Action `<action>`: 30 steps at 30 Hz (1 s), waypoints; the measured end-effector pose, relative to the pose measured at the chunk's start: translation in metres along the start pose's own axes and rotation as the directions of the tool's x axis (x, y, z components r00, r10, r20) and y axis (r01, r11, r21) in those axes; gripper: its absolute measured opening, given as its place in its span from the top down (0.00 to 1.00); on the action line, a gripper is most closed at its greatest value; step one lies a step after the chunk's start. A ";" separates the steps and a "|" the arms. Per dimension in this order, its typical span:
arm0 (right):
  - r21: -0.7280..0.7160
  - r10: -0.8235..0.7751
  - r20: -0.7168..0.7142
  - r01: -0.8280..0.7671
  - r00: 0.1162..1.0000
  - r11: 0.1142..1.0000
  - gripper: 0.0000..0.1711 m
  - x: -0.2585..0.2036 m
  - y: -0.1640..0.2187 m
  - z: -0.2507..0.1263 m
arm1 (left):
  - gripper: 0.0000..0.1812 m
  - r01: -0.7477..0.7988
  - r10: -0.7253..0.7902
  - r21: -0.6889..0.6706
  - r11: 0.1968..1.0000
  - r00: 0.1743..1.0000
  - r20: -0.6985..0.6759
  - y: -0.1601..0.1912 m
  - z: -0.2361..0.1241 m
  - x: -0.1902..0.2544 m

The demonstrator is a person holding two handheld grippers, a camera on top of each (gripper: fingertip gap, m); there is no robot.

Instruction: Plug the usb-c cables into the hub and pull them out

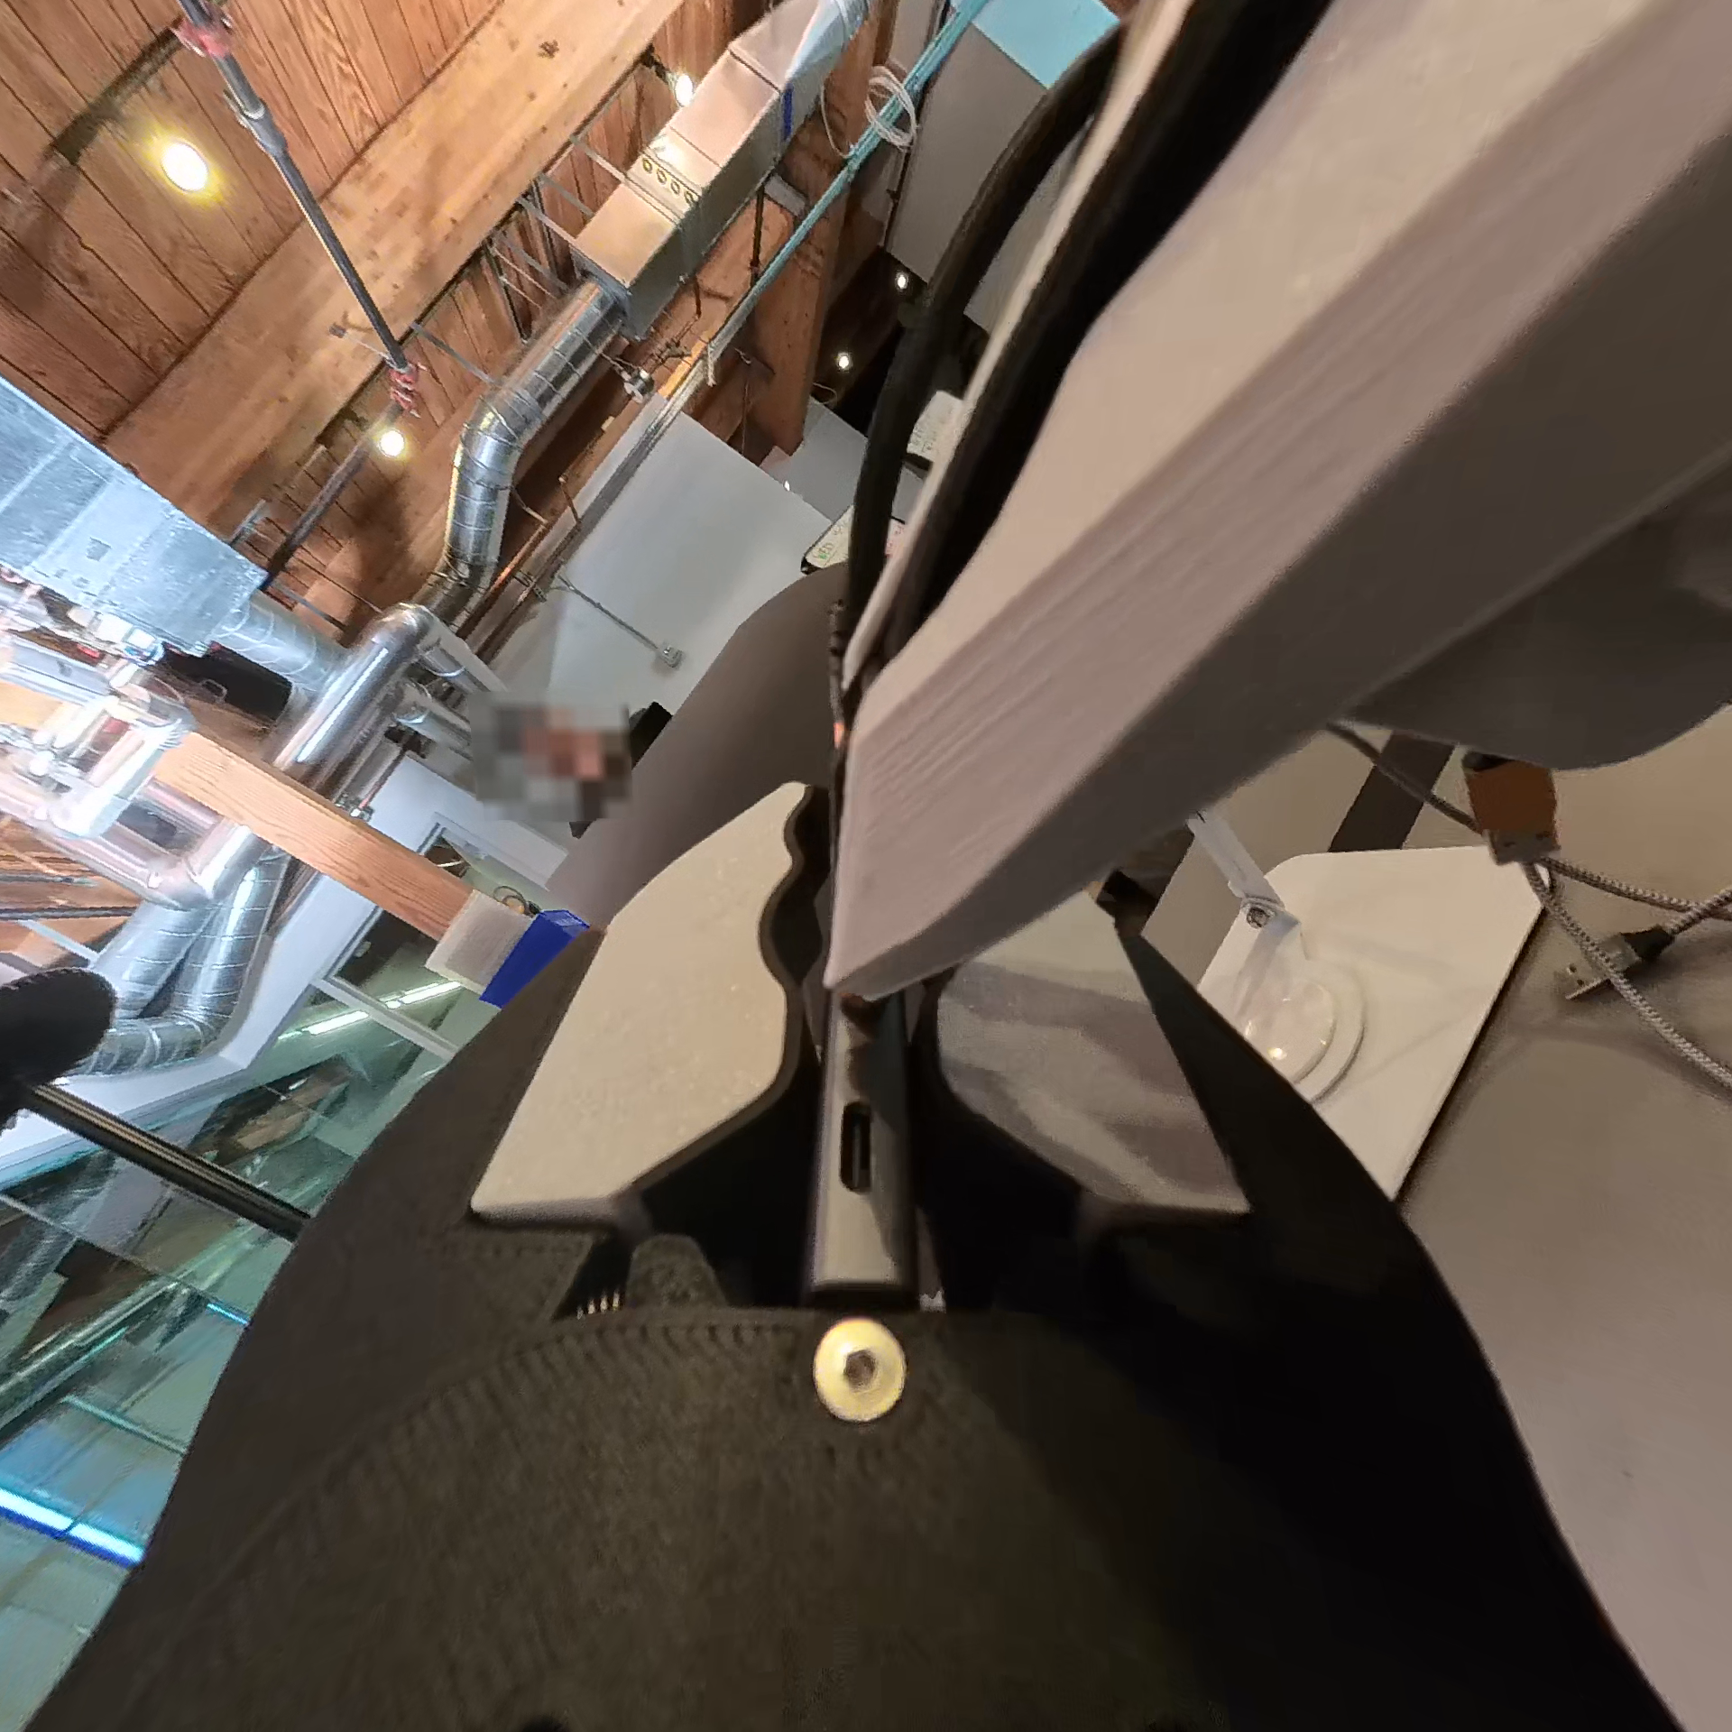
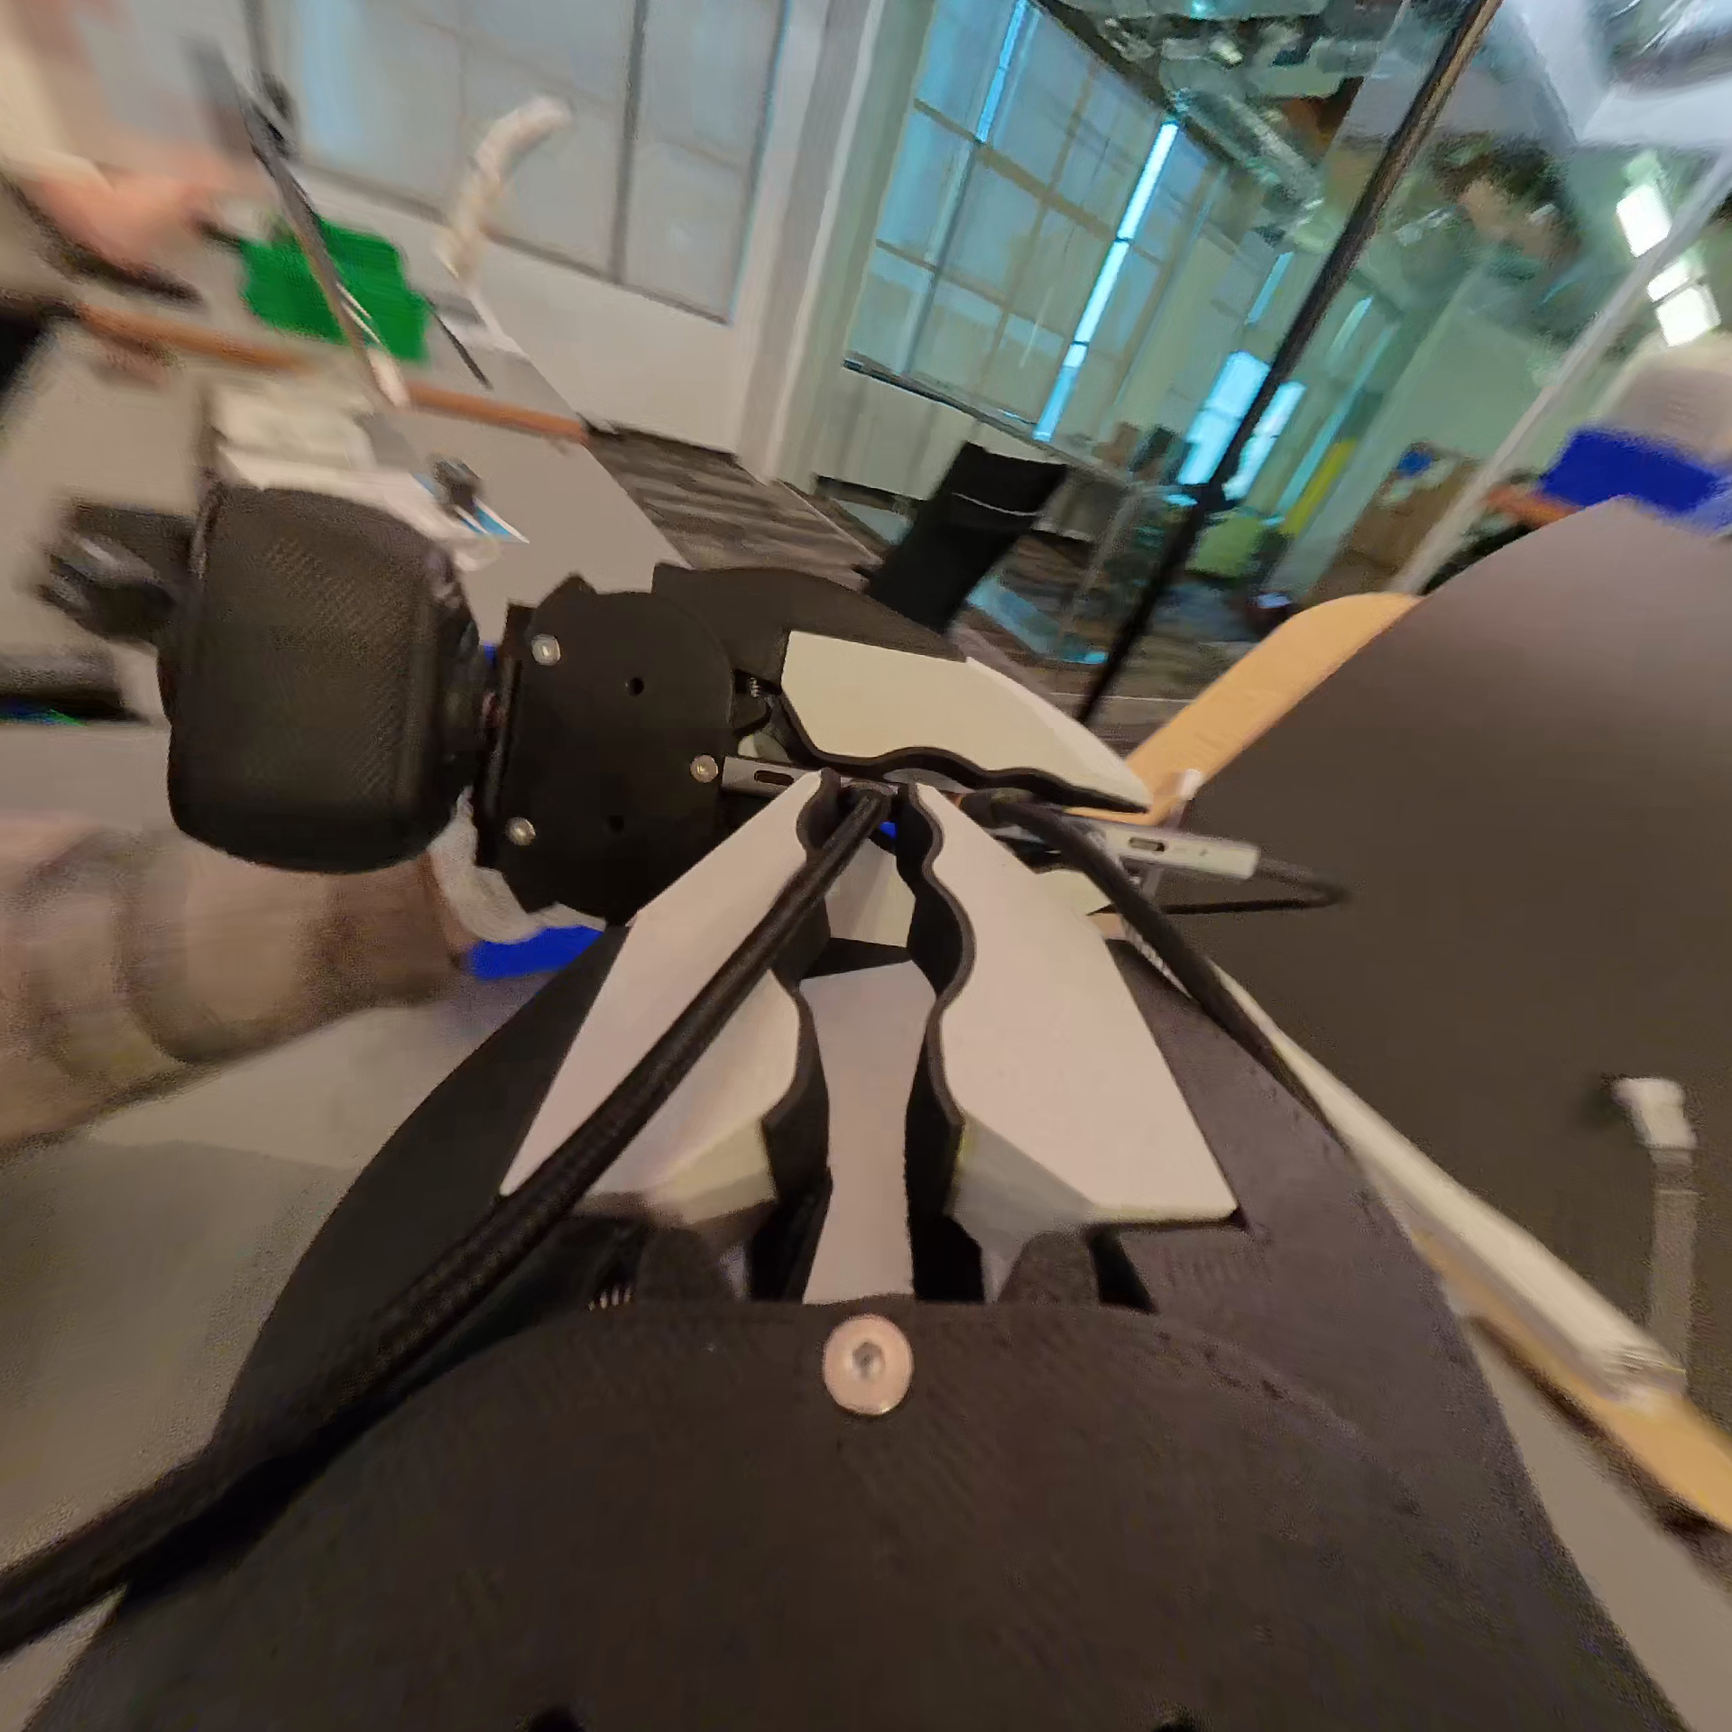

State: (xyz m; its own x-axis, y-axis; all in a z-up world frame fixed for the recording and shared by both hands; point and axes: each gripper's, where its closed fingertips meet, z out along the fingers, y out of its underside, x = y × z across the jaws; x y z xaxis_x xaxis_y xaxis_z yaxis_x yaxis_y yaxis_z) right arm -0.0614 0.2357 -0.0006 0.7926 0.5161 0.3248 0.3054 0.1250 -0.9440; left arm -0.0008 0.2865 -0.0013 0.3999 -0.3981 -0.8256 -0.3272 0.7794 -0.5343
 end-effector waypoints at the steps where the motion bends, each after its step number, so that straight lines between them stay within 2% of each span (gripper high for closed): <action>1: -0.017 -0.067 -0.041 0.066 0.997 0.998 0.94 0.000 -0.001 0.000 | 0.91 0.009 -0.009 0.000 1.000 1.000 -0.008 0.000 0.000 0.000; 5: -0.012 -0.067 -0.057 0.067 0.996 0.998 0.94 -0.002 -0.004 -0.001 | 0.91 0.014 -0.015 0.017 1.000 1.000 0.009 -0.004 -0.002 -0.004; 10: 0.037 0.207 0.106 -0.212 0.973 0.977 0.94 -0.002 -0.007 -0.004 | 0.91 0.006 -0.006 0.021 1.000 1.000 0.020 -0.007 -0.003 -0.005; 11: 0.032 0.209 0.111 -0.213 0.972 0.976 0.94 0.000 -0.005 -0.004 | 0.90 0.009 -0.009 0.011 1.000 1.000 0.012 -0.005 -0.001 -0.003; 14: -0.004 0.017 -0.005 -0.017 1.000 1.000 0.94 -0.001 -0.004 -0.003 | 0.90 0.034 -0.034 0.020 0.999 0.999 0.010 -0.003 0.000 -0.002; 17: 0.050 -0.118 -0.121 0.124 0.986 0.991 0.95 0.008 -0.030 -0.021 | 0.91 0.074 -0.071 -0.050 0.996 0.995 0.074 0.026 -0.005 -0.024; 18: 0.030 -0.134 -0.110 0.138 0.985 0.990 0.94 0.007 -0.029 -0.021 | 0.91 0.059 -0.056 -0.042 0.997 0.996 0.075 0.021 -0.009 -0.028; 20: 0.077 -0.095 -0.021 0.096 0.995 0.992 0.94 -0.001 -0.029 -0.019 | 0.91 0.063 -0.065 0.027 0.998 0.995 0.073 -0.006 -0.009 -0.027; 22: 0.098 -0.071 -0.002 0.071 0.997 0.993 0.94 0.003 -0.034 -0.025 | 0.91 0.061 -0.060 -0.018 0.998 0.997 0.044 0.011 -0.002 -0.015; 23: 0.118 -0.010 0.041 0.005 0.999 0.993 0.94 0.005 -0.039 -0.030 | 0.91 0.058 -0.056 -0.036 0.998 0.997 0.050 0.018 -0.002 -0.016; 25: 0.100 -0.001 0.024 -0.001 1.000 0.995 0.94 0.020 -0.035 -0.035 | 0.91 0.047 -0.045 -0.047 0.998 0.998 0.051 0.021 -0.003 -0.019; 27: 0.117 0.067 0.058 -0.073 0.996 0.990 0.94 0.027 -0.033 -0.037 | 0.91 0.046 -0.042 -0.059 0.997 0.998 0.056 0.025 -0.002 -0.020; 30: 0.102 0.065 0.041 -0.068 0.997 0.992 0.94 0.032 -0.028 -0.035 | 0.91 -0.010 0.013 -0.073 0.997 0.999 0.040 0.025 0.000 -0.015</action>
State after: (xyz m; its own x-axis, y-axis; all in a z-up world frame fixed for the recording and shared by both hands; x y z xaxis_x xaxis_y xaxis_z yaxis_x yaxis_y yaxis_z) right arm -0.0261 0.2192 0.0378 0.7886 0.5570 0.2606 0.1954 0.1748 -0.9650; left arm -0.0154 0.3119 -0.0022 0.4298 -0.3682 -0.8244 -0.3931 0.7457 -0.5380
